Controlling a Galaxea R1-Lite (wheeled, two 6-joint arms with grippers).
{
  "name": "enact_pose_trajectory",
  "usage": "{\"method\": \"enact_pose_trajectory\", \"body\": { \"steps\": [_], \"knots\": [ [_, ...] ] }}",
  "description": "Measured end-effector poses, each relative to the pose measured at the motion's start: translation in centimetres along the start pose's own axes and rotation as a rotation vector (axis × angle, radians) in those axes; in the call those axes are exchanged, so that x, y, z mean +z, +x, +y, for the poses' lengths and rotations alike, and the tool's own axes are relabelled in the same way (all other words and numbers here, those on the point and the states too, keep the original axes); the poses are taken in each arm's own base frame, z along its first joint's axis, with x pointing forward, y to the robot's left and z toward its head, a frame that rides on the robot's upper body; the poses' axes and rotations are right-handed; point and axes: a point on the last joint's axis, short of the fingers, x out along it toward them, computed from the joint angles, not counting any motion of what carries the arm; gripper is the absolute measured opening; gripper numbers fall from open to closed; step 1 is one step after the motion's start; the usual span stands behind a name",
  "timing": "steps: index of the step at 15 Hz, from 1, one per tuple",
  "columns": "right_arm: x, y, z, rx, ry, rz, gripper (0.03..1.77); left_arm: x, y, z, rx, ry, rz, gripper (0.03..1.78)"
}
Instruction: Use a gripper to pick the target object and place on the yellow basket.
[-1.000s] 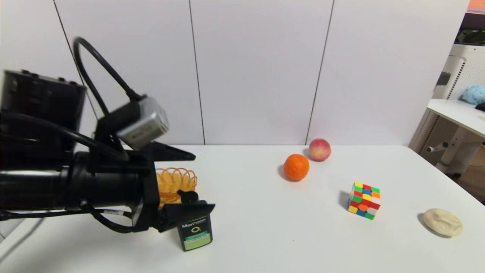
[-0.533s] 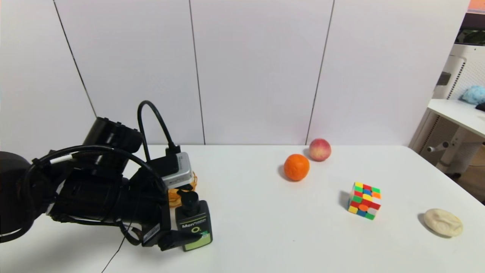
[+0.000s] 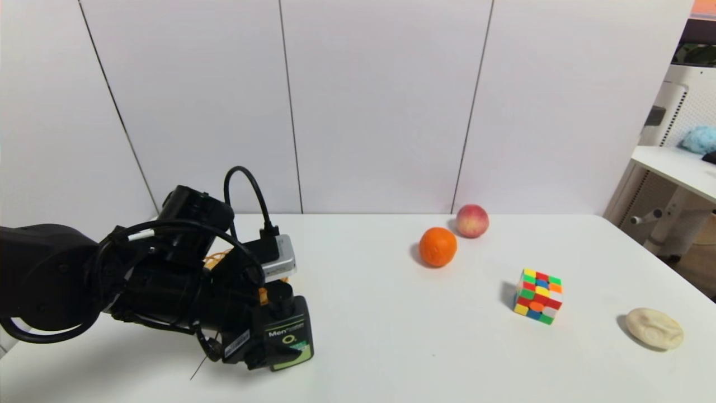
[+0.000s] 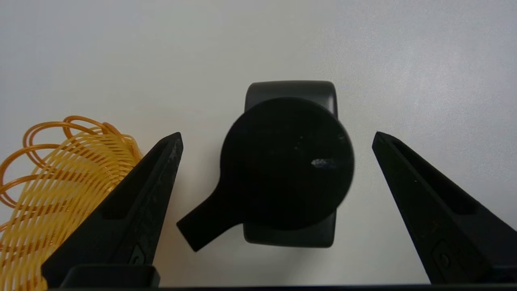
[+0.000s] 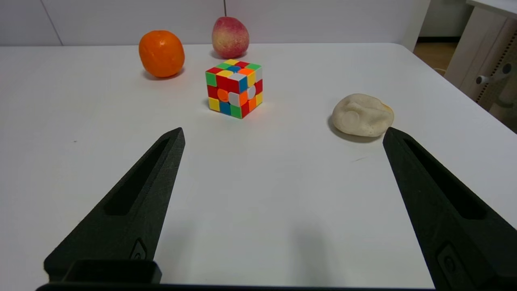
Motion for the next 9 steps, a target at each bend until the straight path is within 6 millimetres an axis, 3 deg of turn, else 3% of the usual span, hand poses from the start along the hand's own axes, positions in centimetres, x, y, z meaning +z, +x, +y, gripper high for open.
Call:
{"method": "enact_pose_trajectory", "body": {
  "steps": [5,9],
  "knots": [
    [0.0,0.0,0.0,0.0,0.0,0.0,1.69,-0.7,1.5,0.3,-0.033,-0.023,0.043,1.69],
    [0.0,0.0,0.0,0.0,0.0,0.0,1.69,-1.0,2.0,0.4,-0.045,-0.024,0.056,1.05]
  ]
}}
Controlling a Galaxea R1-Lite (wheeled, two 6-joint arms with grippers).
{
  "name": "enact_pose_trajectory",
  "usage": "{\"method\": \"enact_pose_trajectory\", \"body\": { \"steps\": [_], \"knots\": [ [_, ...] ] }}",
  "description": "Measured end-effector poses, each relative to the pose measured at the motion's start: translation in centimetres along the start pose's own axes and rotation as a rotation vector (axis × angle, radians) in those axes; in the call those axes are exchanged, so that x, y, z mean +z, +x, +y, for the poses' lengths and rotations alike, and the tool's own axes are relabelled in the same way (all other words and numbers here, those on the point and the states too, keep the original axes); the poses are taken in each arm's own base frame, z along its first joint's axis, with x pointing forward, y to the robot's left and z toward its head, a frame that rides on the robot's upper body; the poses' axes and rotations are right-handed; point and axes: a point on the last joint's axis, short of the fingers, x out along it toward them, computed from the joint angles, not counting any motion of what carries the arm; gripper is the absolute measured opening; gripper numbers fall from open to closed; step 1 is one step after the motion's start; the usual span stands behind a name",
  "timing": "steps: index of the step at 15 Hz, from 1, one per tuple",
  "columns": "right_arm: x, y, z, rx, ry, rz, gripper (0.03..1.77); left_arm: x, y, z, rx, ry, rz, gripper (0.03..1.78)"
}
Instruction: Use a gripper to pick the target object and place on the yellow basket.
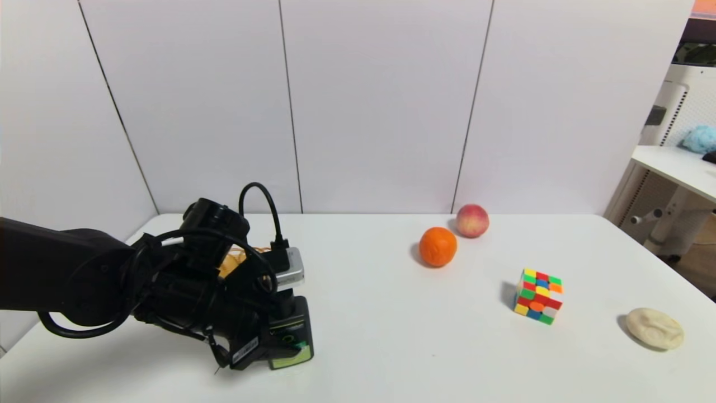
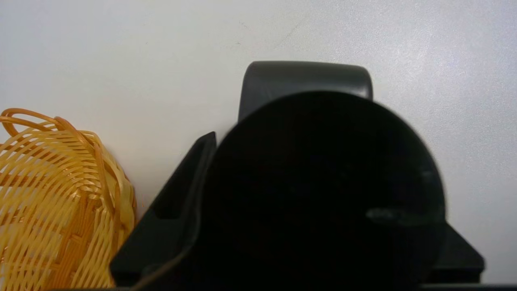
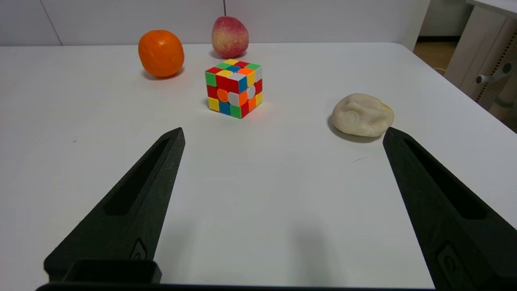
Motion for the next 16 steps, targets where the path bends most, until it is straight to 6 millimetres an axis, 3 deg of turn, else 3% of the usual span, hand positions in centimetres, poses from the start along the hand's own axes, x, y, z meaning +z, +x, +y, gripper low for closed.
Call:
{"method": "enact_pose_trajectory", "body": {
  "steps": [4,8,12,16],
  "knots": [
    [0.0,0.0,0.0,0.0,0.0,0.0,1.69,0.3,-0.2,0.2,0.012,0.006,-0.012,0.66],
    [0.0,0.0,0.0,0.0,0.0,0.0,1.69,1.9,-2.7,1.1,0.098,0.026,-0.091,0.66],
    [0.0,0.0,0.0,0.0,0.0,0.0,1.69,3.7,-7.0,3.2,0.263,0.021,-0.194,0.66],
    [0.0,0.0,0.0,0.0,0.0,0.0,1.69,2.2,-10.6,6.4,0.463,-0.082,-0.181,0.66]
  ]
}}
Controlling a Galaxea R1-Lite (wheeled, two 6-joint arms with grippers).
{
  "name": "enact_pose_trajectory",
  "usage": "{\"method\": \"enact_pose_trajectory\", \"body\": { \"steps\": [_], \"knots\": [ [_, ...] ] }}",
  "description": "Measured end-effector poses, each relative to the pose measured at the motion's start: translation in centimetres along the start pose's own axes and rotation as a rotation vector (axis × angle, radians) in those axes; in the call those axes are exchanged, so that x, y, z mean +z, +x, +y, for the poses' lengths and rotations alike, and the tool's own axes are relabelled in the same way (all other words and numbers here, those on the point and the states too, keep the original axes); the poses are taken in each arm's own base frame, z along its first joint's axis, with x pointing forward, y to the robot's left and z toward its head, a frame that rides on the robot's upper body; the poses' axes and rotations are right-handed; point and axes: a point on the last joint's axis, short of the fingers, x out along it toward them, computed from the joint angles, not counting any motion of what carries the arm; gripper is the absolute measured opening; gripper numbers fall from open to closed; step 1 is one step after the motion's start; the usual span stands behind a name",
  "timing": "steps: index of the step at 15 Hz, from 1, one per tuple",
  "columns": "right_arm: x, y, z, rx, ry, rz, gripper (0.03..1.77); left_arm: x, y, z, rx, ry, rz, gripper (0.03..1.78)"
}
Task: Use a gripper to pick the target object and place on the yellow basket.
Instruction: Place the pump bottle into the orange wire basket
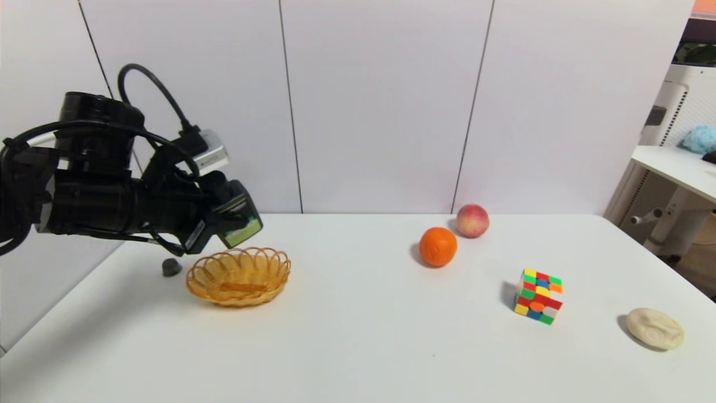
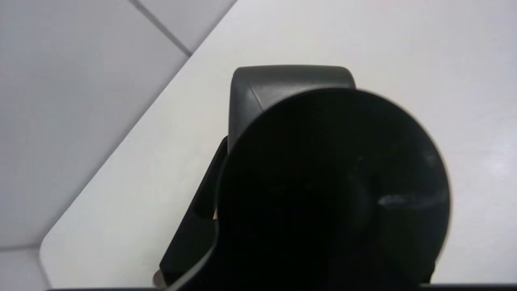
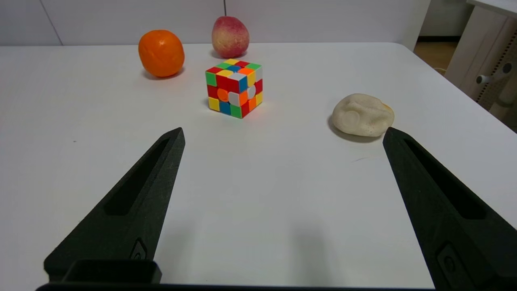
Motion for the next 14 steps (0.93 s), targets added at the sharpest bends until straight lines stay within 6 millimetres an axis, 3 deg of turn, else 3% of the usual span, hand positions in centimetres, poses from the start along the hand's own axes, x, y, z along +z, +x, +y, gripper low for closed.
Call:
{"method": "enact_pose_trajectory", "body": {
  "steps": [2,5,10,14],
  "knots": [
    [0.0,0.0,0.0,0.0,0.0,0.0,1.69,-1.2,0.2,1.4,0.034,-0.038,0.033,0.66],
    [0.0,0.0,0.0,0.0,0.0,0.0,1.69,-2.5,1.5,1.9,0.016,-0.07,0.08,0.66],
    [0.0,0.0,0.0,0.0,0.0,0.0,1.69,-5.0,3.6,1.3,-0.085,-0.139,0.223,0.66],
    [0.0,0.0,0.0,0.0,0.0,0.0,1.69,-5.9,4.9,1.2,-0.125,-0.155,0.255,0.66]
  ]
}}
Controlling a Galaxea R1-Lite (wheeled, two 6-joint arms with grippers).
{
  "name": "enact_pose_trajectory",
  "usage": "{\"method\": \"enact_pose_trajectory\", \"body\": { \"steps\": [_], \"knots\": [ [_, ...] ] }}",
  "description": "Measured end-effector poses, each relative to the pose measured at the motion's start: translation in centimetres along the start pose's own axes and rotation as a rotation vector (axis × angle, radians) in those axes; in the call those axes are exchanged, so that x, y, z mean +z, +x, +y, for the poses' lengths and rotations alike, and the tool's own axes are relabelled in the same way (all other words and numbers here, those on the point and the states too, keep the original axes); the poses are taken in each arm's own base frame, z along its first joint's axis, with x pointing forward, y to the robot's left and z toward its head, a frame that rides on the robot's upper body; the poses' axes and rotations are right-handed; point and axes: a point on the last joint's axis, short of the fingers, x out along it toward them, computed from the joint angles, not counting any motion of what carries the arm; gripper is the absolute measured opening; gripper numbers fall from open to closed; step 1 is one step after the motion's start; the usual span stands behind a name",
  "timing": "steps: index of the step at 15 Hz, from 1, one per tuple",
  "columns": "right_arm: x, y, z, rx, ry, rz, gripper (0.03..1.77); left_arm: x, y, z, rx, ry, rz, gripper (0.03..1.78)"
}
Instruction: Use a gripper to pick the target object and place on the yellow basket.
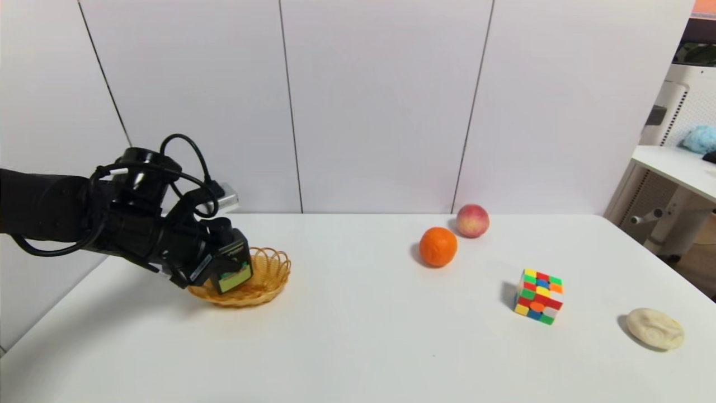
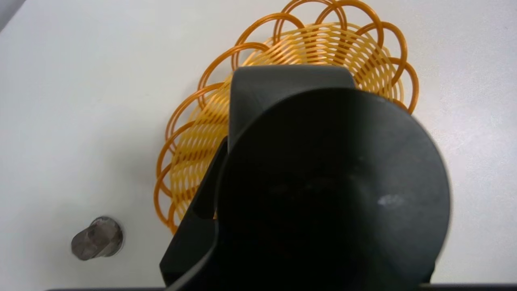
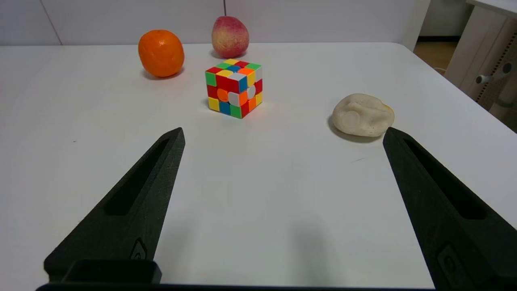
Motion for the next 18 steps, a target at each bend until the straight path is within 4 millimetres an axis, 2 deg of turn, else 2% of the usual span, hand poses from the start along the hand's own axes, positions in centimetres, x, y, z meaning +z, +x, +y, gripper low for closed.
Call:
{"method": "enact_pose_trajectory", "body": {
  "steps": [5,7,9,12,14,16,18],
  "knots": [
    [0.0,0.0,0.0,0.0,0.0,0.0,1.69,-0.2,1.1,0.1,-0.038,0.012,0.007,1.11],
    [0.0,0.0,0.0,0.0,0.0,0.0,1.69,0.1,0.9,0.1,-0.037,0.023,-0.013,1.25],
    [0.0,0.0,0.0,0.0,0.0,0.0,1.69,1.0,-0.2,0.2,-0.014,0.041,-0.055,1.35],
    [0.0,0.0,0.0,0.0,0.0,0.0,1.69,3.4,-4.3,0.4,0.078,0.073,-0.172,1.47],
    [0.0,0.0,0.0,0.0,0.0,0.0,1.69,4.5,-8.5,0.0,0.178,0.058,-0.256,1.52],
    [0.0,0.0,0.0,0.0,0.0,0.0,1.69,4.9,-13.1,-1.3,0.316,0.014,-0.324,1.56],
    [0.0,0.0,0.0,0.0,0.0,0.0,1.69,4.2,-17.2,-3.4,0.452,-0.049,-0.371,1.59]
  ]
}}
